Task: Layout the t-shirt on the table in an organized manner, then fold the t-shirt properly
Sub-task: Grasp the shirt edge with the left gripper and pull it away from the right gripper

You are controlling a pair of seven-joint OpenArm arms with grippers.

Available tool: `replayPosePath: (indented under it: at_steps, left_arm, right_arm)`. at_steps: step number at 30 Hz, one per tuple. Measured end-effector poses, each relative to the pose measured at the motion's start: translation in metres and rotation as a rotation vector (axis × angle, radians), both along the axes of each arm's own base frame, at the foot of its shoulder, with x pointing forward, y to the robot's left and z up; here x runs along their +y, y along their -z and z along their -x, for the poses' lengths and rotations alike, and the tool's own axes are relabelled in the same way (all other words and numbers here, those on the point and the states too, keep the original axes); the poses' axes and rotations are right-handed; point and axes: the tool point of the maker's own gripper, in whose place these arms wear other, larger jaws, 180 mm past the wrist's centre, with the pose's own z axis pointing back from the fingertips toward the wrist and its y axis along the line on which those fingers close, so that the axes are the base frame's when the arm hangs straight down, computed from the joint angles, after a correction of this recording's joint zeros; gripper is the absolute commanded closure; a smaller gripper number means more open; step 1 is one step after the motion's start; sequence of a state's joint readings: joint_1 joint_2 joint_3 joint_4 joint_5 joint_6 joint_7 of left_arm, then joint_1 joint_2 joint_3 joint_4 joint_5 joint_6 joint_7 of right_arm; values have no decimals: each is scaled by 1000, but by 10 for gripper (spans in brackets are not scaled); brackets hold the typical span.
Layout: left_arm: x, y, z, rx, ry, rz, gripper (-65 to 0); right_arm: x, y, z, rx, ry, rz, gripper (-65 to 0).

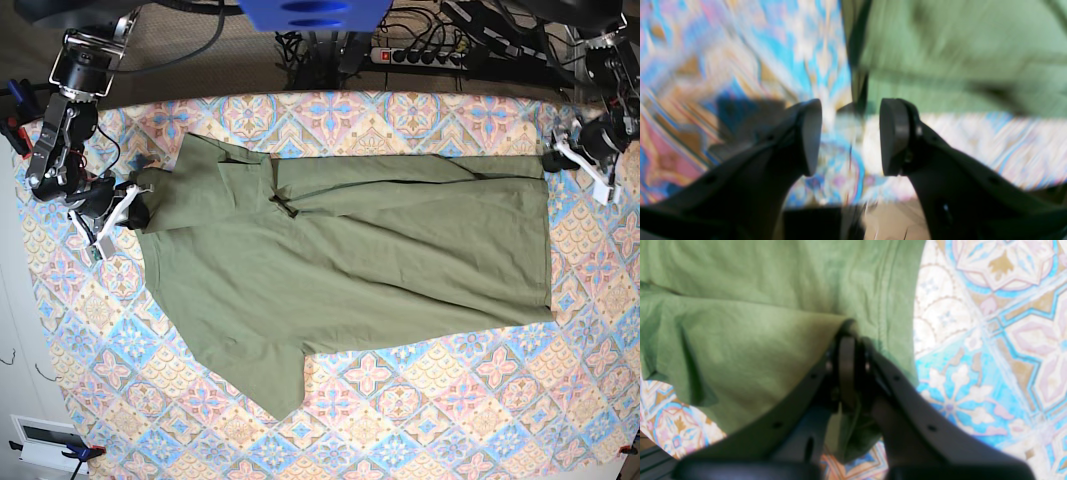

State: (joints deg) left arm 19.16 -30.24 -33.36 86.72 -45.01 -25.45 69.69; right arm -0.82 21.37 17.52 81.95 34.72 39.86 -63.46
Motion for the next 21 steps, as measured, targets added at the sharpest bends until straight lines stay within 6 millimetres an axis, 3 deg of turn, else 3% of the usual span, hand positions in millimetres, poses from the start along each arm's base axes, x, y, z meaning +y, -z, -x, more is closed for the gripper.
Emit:
replayPosePath:
  at_steps: [2, 8, 16, 21]
  left_arm:
    - [-4, 4, 4, 15, 13, 6, -289]
    - [-5, 4, 3, 14, 15, 8, -406]
    - [-24, 10, -9, -12, 9, 48, -385]
    - [-54, 20, -23, 1, 94, 46, -347]
  right_arm:
    - [0, 0, 0, 0, 0, -1, -11]
    - [1, 0, 0, 0, 0, -2, -11]
    - [1, 0, 0, -1, 0, -3, -11]
    - [1, 1, 0, 0, 1, -4, -11]
